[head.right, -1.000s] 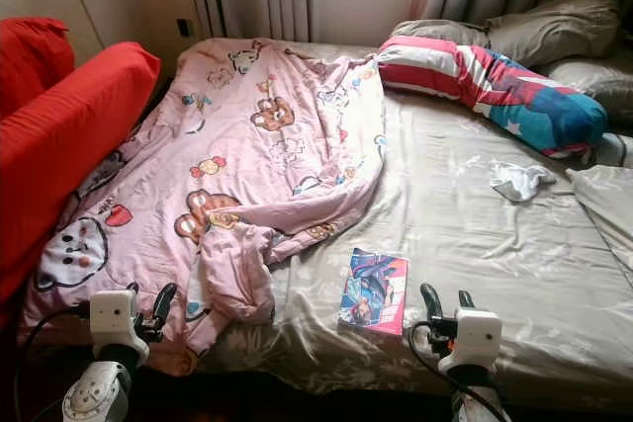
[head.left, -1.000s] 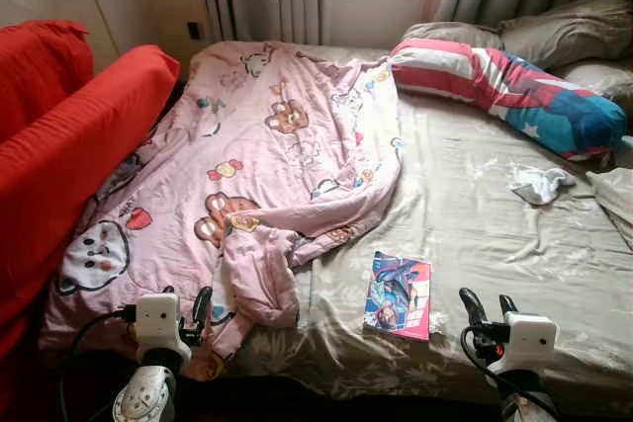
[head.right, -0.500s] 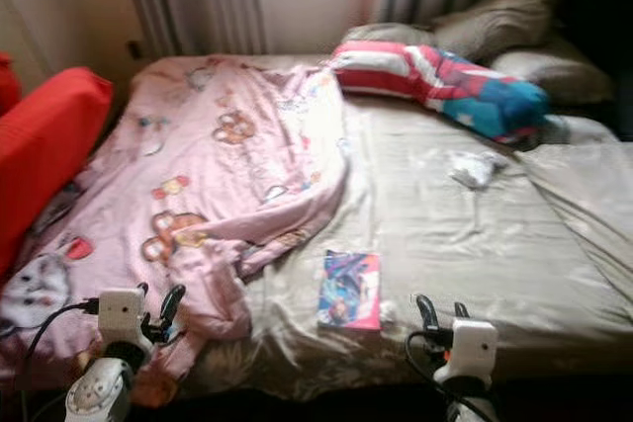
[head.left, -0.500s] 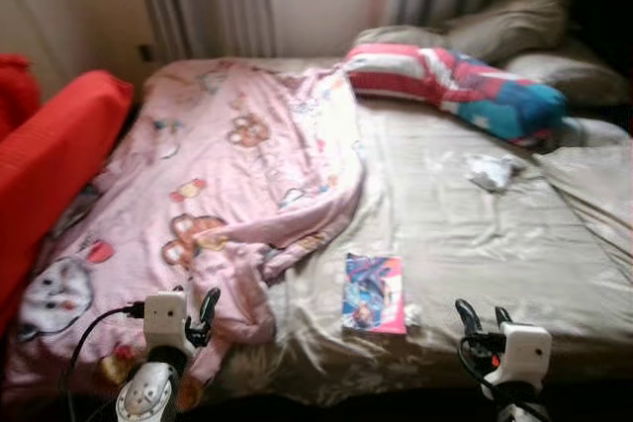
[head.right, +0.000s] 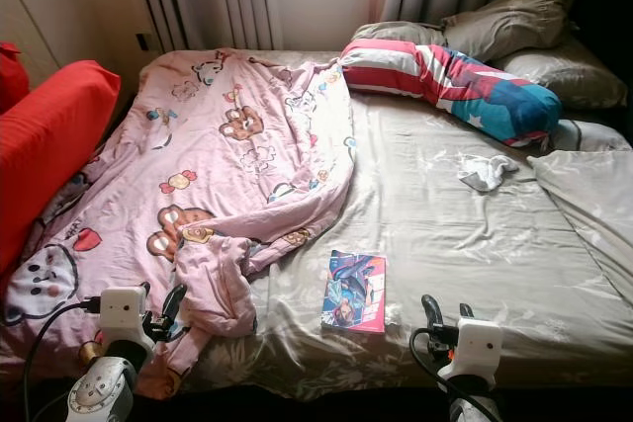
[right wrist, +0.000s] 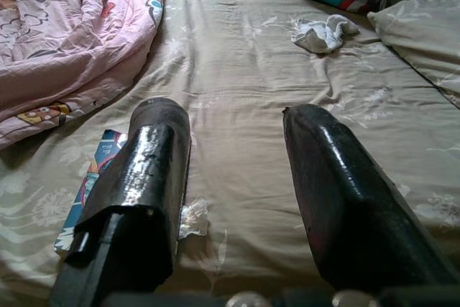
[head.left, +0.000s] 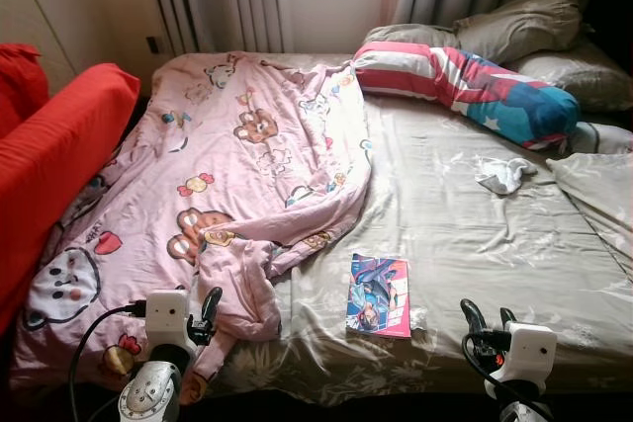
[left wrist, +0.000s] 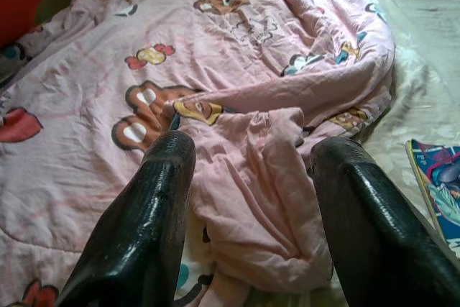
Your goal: Clean up the room
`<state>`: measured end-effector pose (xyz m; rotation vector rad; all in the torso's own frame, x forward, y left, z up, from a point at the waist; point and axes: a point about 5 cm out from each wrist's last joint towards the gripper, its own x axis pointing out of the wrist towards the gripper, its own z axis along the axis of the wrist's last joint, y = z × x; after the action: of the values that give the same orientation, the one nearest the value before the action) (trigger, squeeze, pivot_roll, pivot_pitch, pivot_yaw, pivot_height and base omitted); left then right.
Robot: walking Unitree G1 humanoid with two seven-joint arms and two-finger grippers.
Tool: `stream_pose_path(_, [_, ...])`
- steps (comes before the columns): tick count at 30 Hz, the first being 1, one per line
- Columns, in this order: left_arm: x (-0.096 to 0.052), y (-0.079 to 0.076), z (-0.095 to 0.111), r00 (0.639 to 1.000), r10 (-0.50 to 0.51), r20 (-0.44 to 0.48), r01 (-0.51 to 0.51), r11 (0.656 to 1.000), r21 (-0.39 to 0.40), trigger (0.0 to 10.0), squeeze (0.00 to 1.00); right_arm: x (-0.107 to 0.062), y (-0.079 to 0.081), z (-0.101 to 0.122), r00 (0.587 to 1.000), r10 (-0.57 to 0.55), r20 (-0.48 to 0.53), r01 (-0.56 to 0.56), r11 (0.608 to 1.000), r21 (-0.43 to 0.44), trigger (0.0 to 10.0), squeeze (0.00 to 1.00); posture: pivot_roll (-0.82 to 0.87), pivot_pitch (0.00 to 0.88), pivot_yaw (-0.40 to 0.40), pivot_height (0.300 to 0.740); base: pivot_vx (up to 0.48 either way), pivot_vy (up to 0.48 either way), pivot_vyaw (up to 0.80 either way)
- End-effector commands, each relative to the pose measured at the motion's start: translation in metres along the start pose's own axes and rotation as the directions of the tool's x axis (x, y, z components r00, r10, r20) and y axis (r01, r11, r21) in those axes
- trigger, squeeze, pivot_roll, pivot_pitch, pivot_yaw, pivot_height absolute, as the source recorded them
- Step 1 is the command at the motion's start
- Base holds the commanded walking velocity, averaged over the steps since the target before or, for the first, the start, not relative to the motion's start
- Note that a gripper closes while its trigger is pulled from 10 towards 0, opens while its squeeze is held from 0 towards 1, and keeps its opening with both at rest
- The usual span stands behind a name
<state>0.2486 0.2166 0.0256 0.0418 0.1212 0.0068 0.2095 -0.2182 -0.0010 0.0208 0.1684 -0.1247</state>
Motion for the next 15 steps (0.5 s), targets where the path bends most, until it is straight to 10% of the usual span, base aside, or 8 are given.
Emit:
stream_pose_path(1, [-0.0024, 0.0005, -0.0025, 1.000, -0.001, -0.017, 0.001, 1.000, -0.005, 10.0, 0.00, -0.0010, -0.0010, 0.0005, 1.000, -0.009, -0.008, 0.009, 1.000, 0.003, 10.0, 0.00, -0.10, 0.036, 0.014, 0.740, 0.247, 0.000, 0.00])
stream_pose_path(15, [-0.0067, -0.0006, -0.0039, 1.000, 0.002, -0.027, -0.002, 1.000, -0.009, 10.0, 0.00, 0.0016, 0.0009, 0.0029, 1.000, 0.008, -0.005, -0.008, 1.000, -0.006, 10.0, 0.00, -0.09, 0.051, 0.009, 0.740, 0.325, 0.000, -0.11])
